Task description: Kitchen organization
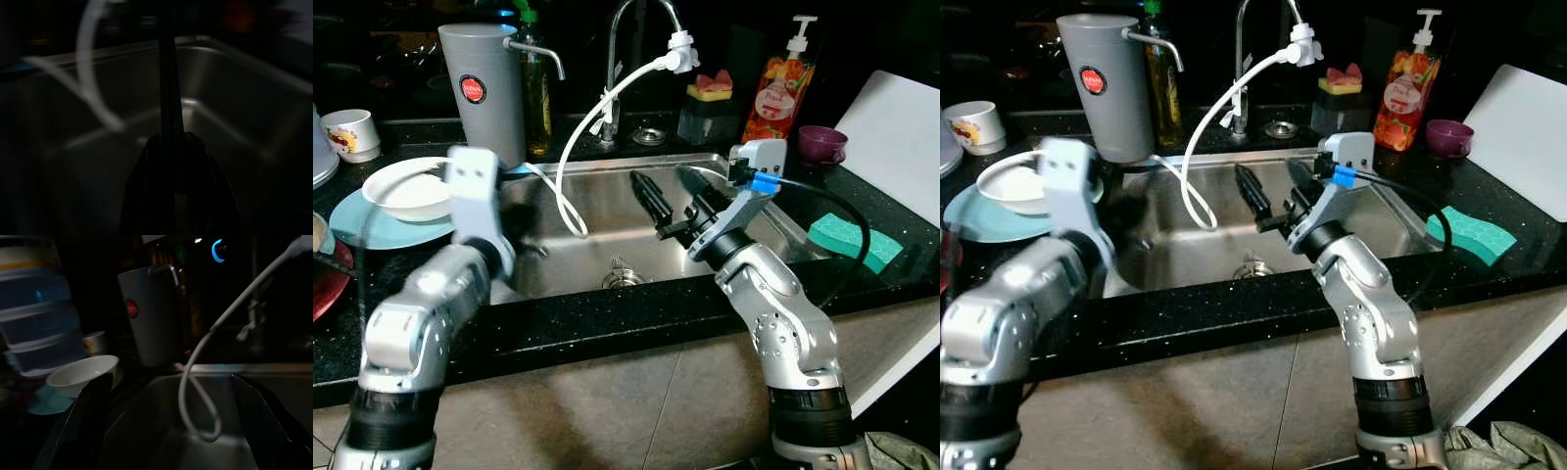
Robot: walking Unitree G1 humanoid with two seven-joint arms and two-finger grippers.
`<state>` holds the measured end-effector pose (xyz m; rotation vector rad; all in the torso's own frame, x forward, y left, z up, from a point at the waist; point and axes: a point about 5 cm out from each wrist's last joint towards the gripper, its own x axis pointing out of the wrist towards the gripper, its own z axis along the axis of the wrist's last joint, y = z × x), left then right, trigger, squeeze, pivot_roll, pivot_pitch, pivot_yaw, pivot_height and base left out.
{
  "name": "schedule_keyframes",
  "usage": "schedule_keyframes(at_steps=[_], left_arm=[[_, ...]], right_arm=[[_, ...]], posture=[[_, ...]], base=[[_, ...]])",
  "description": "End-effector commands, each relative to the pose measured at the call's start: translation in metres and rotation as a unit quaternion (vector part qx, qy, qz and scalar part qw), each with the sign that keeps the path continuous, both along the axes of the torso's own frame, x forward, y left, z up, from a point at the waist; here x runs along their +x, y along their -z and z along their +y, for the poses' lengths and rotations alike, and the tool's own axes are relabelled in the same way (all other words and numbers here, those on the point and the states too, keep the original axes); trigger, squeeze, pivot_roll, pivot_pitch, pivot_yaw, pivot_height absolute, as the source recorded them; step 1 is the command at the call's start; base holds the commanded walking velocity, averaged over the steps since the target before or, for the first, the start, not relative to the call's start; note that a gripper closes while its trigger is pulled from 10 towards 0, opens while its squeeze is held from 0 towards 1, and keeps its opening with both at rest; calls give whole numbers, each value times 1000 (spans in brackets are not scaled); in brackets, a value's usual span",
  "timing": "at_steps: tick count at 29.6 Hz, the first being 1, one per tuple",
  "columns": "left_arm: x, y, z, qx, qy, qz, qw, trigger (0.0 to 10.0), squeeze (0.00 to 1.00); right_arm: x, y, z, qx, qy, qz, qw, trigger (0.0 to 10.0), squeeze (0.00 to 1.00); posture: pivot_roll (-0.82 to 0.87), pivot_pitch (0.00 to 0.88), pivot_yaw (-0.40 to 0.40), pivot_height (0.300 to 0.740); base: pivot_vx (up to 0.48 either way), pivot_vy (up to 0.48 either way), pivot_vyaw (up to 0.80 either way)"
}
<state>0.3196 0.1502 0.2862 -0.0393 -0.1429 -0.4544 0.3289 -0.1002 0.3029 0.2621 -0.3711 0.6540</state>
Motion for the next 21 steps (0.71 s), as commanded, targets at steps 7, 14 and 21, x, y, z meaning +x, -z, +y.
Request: schedule_keyframes(at_steps=[7,14,21], left_arm=[[-34,-13,-14,-16,187,-32,982,10000,0],[-39,-15,-14,-27,217,-41,975,10000,0],[-41,-12,-14,-20,231,-37,972,10000,0]], right_arm=[[-3,0,-1,91,-66,64,992,10000,0],[-1,-4,-8,165,-94,102,976,10000,0],[1,-9,-13,212,-109,119,964,9333,0]], posture=[[55,164,-53,740],[54,163,-54,740],[52,165,-56,740]], base=[[0,0,0],[0,0,0],[0,0,0]])
